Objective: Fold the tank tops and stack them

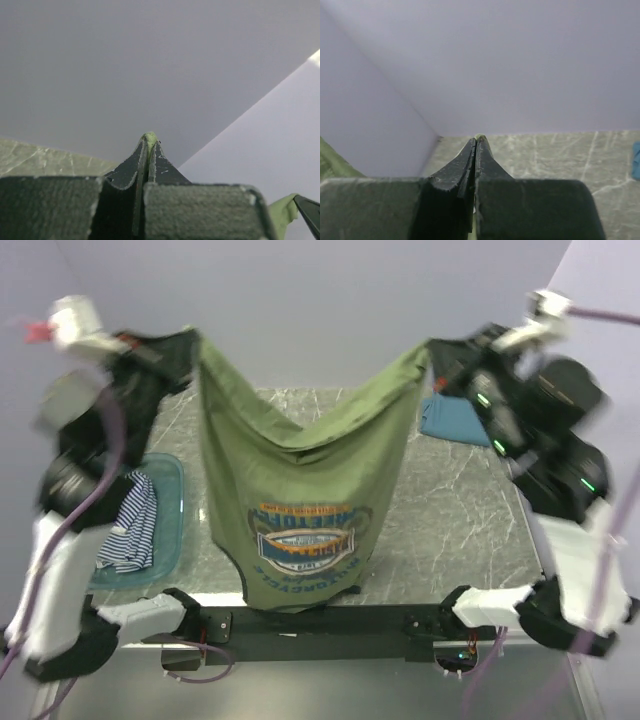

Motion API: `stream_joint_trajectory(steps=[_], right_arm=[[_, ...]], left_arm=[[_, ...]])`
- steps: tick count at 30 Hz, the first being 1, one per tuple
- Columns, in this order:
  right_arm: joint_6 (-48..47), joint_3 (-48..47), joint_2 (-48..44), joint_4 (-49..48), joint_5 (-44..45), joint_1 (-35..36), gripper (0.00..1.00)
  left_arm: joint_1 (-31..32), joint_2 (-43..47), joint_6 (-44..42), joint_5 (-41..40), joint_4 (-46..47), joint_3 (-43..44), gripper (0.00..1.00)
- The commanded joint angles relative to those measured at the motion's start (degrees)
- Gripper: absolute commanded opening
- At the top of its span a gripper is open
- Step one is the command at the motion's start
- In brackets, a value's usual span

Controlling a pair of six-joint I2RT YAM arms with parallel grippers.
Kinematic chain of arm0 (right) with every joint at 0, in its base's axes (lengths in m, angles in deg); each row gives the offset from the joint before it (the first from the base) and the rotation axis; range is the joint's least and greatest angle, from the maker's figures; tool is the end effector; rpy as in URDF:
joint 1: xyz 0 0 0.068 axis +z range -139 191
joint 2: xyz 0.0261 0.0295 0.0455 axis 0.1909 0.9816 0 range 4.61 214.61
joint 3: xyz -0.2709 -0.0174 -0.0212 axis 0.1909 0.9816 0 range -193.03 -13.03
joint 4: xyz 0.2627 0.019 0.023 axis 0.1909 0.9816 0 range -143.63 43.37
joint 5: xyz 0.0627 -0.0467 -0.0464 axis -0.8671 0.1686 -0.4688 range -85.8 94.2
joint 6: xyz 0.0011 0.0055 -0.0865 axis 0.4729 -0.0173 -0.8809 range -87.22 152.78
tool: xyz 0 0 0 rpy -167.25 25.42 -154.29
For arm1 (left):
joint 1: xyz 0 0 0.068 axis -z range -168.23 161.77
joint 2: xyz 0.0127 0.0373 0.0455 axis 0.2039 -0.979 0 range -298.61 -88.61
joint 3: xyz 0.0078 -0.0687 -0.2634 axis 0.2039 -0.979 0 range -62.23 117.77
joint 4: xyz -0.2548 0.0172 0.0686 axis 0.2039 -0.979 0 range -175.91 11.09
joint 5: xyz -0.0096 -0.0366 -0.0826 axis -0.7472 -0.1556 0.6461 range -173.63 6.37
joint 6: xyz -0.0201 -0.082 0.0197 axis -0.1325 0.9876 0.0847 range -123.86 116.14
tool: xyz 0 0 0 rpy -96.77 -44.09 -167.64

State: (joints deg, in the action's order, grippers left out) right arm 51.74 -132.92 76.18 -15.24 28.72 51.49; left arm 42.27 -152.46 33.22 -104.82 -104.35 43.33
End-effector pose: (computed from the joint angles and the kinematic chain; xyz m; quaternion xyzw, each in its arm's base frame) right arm 0.1715 0.1047 0.6134 0.0423 0.6478 0.2524 0.7175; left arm 0.1768 -0.0720 0.6006 -0.1807 0.5803 -0.3458 0.7149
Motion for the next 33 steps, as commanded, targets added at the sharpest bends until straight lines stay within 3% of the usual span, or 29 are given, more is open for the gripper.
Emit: stream_joint_trajectory(steps=[1,5,6,8,9,11,13,15,19,21,25,30,33], right_arm=[[-0.07,-0.42,7.95,-6.11,-16.4,-8.74,0.0],[0.38,-11.81,19.81,-9.3,-25.9,-17.44,0.0],[0.2,-20.2,25.06,-9.13,-26.79,-18.25,0.0],[0.37,-28.16,29.48,-9.38,-28.46,-20.96,0.0],[1.25,-31.59,31.16,-10.69,-29.86,-22.2,0.0],[3.79,-29.1,27.95,-18.23,-32.33,-24.31,0.0],[4.5,-20.14,23.99,-26.39,-32.51,-26.51,0.0],[3.55,-15.92,20.73,-27.93,-31.29,-27.39,0.0],[4.5,-7.14,16.34,-28.53,-32.68,-30.64,0.0],[4.68,5.77,10.63,-33.52,-33.12,-30.91,0.0],[6.25,23.17,4.56,-32.59,-33.04,-31.0,0.0],[11.88,58.59,-11.08,-35.49,-31.19,-31.0,0.0],[15.13,74.42,-17.85,-32.69,-31.36,-31.0,0.0]], left_arm=[[-4.38,-8.81,-1.84,7.63,7.91,0.52,0.01],[-9.49,-25.03,-3.42,16.96,12.07,10.51,0.01],[-11.67,-28.57,-3.51,18.71,11.55,19.77,0.01],[-13.53,-37.86,-3.86,23.21,9.8,30.62,0.01],[-15.37,-40.18,-3.86,24.26,10.13,40.07,0.01],[-17.22,-41.7,-2.46,28.74,16.42,42.63,0.01],[-19.68,-38.64,-1.23,29.89,23.03,37.29,0.0],[-21.79,-33.98,-1.13,30.5,28.3,30.1,0.01],[-25.05,-29.32,0.17,32.17,29.11,21.47,0.01],[-25.49,-24.75,0.27,31.74,30.44,11.37,0.01],[-25.58,-17.47,3.42,32.35,31.4,-6.11,0.01],[-24.79,-10.34,13.09,37.71,32.56,-35.73,0.01],[-22.86,-1.91,16.78,32.89,28.6,-53.13,0.0]])
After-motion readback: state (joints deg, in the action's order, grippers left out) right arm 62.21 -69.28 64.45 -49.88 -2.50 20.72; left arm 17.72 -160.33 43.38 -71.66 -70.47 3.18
